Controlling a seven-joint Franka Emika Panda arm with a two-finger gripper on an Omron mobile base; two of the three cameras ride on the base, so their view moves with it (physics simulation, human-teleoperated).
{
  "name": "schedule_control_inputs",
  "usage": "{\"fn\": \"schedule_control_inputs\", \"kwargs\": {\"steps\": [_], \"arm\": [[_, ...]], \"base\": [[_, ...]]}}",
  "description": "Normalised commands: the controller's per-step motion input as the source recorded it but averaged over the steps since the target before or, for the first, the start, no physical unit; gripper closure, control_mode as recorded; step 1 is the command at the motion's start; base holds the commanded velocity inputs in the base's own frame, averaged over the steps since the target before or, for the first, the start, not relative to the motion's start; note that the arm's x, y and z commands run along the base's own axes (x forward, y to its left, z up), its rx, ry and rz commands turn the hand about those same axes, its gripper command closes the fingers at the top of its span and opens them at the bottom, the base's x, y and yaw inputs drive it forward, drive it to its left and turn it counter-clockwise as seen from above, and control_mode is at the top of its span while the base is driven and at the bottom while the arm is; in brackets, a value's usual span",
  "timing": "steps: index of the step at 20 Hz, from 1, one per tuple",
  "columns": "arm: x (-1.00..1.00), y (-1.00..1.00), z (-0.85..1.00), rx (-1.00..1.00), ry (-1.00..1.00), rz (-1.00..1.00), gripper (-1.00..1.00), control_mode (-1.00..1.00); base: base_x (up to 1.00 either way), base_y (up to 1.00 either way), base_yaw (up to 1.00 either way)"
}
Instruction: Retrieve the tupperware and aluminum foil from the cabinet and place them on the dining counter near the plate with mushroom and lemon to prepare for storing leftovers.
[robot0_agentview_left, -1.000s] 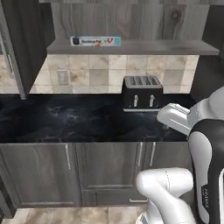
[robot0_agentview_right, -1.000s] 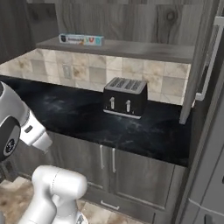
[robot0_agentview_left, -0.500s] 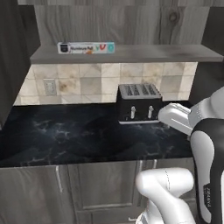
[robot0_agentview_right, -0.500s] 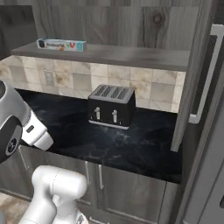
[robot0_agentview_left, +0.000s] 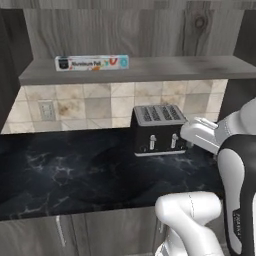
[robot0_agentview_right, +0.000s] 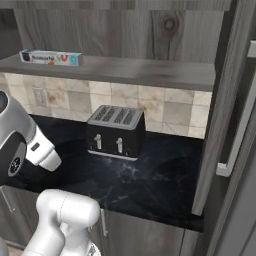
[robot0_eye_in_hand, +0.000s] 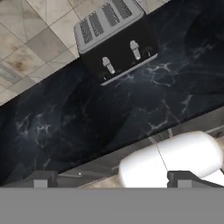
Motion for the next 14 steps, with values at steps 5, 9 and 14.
{"fn": "schedule_control_inputs", "kwargs": {"steps": [5, 9, 14], "arm": [[0.00, 0.00, 0.00, 0.00, 0.00, 0.00, -1.00, 1.00], [0.66, 0.17, 0.00, 0.00, 0.00, -0.10, -1.00, -1.00], [0.35, 0.08, 0.05, 0.00, -0.06, 0.04, -1.00, -1.00]], "base": [[0.61, 0.23, -0.11], [0.00, 0.00, 0.00], [0.00, 0.00, 0.00]]}}
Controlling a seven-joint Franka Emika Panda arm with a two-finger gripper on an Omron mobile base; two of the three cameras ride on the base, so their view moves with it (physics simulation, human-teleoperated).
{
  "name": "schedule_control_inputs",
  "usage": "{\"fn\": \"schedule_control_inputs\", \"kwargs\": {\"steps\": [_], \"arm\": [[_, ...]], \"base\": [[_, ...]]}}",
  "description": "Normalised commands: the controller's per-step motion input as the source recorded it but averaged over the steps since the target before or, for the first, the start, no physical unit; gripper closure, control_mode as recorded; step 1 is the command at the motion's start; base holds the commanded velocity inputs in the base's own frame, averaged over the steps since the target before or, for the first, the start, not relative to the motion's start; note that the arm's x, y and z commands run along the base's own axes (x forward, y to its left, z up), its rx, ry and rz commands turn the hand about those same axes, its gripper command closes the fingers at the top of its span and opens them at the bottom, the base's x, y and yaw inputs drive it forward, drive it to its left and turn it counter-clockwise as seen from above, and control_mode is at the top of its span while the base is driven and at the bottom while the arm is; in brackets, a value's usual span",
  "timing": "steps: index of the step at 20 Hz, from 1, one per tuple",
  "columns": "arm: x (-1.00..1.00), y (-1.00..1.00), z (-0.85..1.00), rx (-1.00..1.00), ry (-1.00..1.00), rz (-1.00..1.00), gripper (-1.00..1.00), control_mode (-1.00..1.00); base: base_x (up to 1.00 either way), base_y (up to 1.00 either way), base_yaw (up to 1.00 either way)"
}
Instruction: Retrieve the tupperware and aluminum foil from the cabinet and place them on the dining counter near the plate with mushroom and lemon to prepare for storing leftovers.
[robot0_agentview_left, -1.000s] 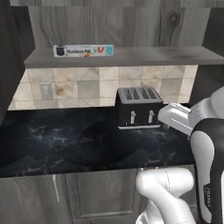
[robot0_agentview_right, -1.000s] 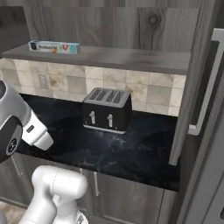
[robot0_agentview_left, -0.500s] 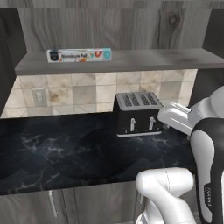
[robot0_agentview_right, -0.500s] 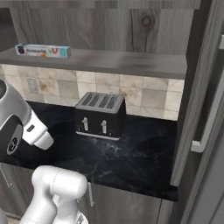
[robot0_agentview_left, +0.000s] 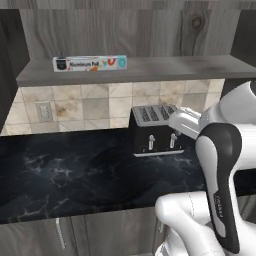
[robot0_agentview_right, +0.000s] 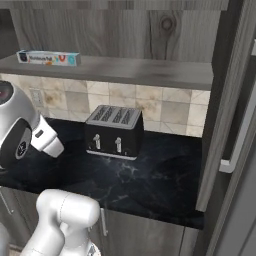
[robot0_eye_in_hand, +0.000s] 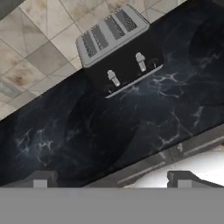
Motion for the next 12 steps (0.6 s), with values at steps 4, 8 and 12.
{"fn": "schedule_control_inputs", "kwargs": {"steps": [4, 8, 12], "arm": [[0.19, 0.04, 0.31, -0.01, -0.23, 0.21, -1.00, -1.00], [0.12, 0.05, 0.40, -0.08, -0.21, 0.29, -1.00, -1.00], [0.24, 0.00, 0.35, -0.12, -0.15, 0.30, -1.00, -1.00]], "base": [[0.00, 0.00, 0.00], [0.00, 0.00, 0.00], [0.00, 0.00, 0.00]]}}
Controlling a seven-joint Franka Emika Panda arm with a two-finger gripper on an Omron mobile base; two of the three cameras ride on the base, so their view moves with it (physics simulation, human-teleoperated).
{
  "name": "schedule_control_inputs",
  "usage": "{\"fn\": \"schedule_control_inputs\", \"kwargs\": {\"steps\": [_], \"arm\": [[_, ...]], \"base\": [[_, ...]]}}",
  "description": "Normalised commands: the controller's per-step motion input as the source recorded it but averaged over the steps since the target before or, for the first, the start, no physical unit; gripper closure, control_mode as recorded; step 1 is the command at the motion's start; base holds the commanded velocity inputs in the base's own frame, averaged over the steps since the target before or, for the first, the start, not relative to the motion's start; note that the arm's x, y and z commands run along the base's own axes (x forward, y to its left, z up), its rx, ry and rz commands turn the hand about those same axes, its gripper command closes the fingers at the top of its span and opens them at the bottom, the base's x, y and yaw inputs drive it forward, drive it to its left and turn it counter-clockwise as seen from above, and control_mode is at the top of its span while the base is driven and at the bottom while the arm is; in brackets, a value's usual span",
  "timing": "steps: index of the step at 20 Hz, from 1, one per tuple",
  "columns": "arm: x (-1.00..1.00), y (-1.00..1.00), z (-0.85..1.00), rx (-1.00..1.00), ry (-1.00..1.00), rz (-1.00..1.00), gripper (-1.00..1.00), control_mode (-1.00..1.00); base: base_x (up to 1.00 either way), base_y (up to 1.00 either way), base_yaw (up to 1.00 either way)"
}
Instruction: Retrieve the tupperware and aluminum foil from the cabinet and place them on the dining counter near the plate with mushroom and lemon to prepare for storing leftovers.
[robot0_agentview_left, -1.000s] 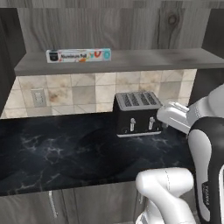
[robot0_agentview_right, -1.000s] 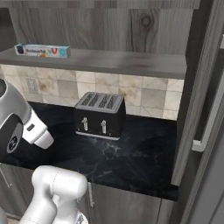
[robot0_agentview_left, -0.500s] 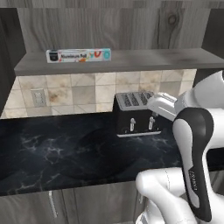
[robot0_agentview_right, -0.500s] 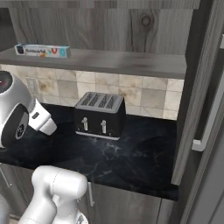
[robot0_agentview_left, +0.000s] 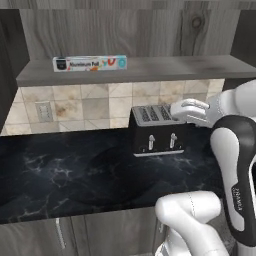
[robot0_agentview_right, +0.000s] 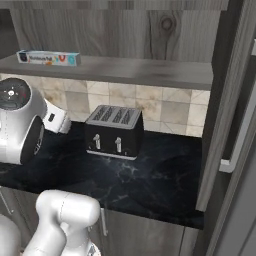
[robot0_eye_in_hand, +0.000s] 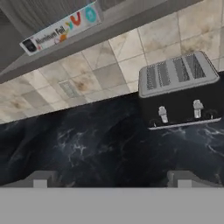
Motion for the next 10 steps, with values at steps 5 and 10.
{"fn": "schedule_control_inputs", "kwargs": {"steps": [5, 10], "arm": [[0.30, 0.00, 0.49, -0.10, -0.10, 0.25, -1.00, -1.00], [0.27, 0.08, 0.54, -0.10, -0.01, 0.16, -1.00, -1.00]], "base": [[0.00, 0.00, 0.00], [0.00, 0.00, 0.00]]}}
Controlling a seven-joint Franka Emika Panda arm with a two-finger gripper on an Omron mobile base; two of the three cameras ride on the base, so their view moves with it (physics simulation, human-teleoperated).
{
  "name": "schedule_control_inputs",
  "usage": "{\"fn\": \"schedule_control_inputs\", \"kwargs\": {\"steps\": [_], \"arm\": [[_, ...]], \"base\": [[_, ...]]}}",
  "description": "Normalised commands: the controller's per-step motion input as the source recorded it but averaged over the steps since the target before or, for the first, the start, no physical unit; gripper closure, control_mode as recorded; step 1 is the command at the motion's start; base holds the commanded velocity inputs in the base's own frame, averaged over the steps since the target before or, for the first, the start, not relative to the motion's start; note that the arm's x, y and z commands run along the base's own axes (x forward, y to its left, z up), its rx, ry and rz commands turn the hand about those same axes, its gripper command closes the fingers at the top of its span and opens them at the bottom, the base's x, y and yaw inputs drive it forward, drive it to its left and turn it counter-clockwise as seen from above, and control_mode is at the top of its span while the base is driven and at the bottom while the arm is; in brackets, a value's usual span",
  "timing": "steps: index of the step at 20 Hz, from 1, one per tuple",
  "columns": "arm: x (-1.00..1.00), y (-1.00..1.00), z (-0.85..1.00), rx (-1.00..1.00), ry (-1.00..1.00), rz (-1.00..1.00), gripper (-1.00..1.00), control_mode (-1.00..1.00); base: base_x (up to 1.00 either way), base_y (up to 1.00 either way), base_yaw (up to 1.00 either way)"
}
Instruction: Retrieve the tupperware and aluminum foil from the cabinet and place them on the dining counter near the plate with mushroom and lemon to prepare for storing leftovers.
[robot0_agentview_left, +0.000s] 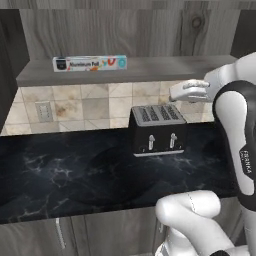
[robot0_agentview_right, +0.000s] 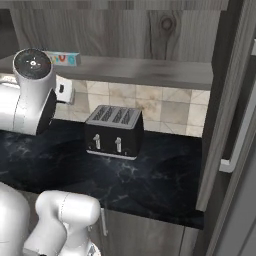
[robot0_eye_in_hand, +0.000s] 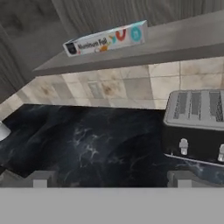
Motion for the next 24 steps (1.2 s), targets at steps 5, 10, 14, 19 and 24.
{"fn": "schedule_control_inputs", "kwargs": {"steps": [5, 10, 14, 19, 24], "arm": [[0.37, 0.15, 0.18, -0.14, 0.00, 0.10, -1.00, -1.00], [0.51, 0.01, -0.01, -0.07, 0.00, 0.02, -1.00, -1.00], [0.44, 0.00, -0.18, 0.00, -0.09, 0.00, -1.00, -1.00], [0.53, 0.00, -0.06, 0.00, -0.10, 0.00, -1.00, -1.00], [0.60, 0.00, 0.00, 0.00, -0.03, 0.06, -1.00, -1.00]], "base": [[0.00, 0.00, 0.00], [0.00, 0.00, 0.00], [0.00, 0.00, 0.00], [0.00, 0.00, 0.00], [0.00, 0.00, 0.00]]}}
